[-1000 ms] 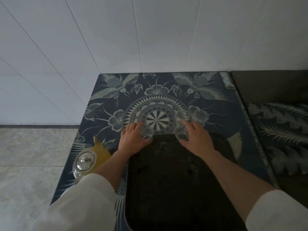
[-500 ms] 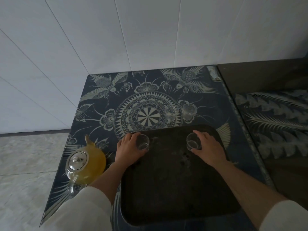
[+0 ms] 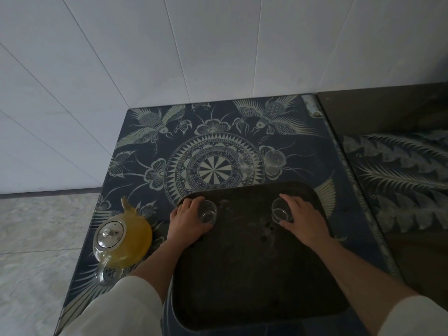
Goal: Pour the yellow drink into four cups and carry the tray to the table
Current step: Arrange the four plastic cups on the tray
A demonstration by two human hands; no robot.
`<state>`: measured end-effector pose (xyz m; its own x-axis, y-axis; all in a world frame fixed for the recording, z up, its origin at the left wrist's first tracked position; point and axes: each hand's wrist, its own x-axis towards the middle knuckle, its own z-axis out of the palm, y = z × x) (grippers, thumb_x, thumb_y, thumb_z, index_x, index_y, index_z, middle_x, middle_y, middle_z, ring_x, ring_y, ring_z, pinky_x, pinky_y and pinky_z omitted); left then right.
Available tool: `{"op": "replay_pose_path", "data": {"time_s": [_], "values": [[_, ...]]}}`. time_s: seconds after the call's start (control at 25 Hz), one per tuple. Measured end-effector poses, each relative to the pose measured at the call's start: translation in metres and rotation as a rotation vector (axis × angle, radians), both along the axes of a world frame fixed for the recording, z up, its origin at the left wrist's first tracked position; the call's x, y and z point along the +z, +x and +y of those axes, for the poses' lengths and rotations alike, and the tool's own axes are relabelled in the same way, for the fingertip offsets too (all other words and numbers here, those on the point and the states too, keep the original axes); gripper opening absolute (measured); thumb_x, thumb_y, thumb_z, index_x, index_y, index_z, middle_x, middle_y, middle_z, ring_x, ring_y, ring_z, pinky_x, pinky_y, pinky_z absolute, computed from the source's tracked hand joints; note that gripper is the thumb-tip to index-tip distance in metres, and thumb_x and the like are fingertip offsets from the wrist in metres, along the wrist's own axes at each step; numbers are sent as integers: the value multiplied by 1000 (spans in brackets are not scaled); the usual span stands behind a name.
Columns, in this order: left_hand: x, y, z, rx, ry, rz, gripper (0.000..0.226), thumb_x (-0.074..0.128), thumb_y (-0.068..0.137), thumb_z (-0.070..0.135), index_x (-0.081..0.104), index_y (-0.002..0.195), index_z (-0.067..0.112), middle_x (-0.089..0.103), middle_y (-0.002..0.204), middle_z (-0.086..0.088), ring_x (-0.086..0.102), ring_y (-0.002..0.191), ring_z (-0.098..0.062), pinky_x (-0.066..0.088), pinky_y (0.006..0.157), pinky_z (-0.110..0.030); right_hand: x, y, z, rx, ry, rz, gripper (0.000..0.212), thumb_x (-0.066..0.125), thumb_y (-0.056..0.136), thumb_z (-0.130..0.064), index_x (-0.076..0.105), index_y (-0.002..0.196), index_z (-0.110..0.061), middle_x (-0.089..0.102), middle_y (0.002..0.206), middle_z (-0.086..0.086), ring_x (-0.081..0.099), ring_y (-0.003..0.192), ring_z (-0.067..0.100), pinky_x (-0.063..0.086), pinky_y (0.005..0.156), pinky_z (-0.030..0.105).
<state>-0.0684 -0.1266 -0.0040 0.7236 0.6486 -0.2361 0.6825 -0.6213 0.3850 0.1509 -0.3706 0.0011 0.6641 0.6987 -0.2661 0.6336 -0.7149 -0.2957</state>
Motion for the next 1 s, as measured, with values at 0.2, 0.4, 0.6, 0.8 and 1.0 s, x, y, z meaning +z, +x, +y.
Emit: {"op": "replay_pose_path", "data": {"time_s": [0.2,0.4,0.6,0.8,1.0], "values": [[1,-5,-1,-11,-49,3,112,77,60,59,16,152,39,35,144,3,36,137,-22,27,115,-47,-1,3,-7,29,-25,20,109,79,76,-55,12,160,-37,29,159,-1,41,138,27,44,105,44],[15,-2,12,13,-105,-24,123,70,56,77,2,153,43,18,157,2,21,144,-27,25,116,-51,-1,21,-11,-18,102,0,107,46,72,-89,10,159,-38,23,165,0,26,149,26,35,115,49],[29,32,28,24,-57,-70,105,64,67,77,14,152,42,27,155,1,26,142,-27,27,115,-51,6,45,3,-65,161,-55,84,38,89,-75,21,158,-30,33,160,3,35,144,28,40,110,47],[38,82,30,5,-49,-77,102,66,67,73,19,151,39,31,154,-1,28,142,-27,27,115,-53,8,76,18,-49,165,-63,79,47,90,-70,30,154,-28,41,154,5,42,138,32,46,104,49],[34,124,31,-54,-27,-71,102,65,66,75,21,151,38,32,153,0,28,142,-27,27,115,-52,6,103,30,-37,134,-52,84,53,89,-68,26,157,-27,40,155,7,42,137,33,47,103,48]]}}
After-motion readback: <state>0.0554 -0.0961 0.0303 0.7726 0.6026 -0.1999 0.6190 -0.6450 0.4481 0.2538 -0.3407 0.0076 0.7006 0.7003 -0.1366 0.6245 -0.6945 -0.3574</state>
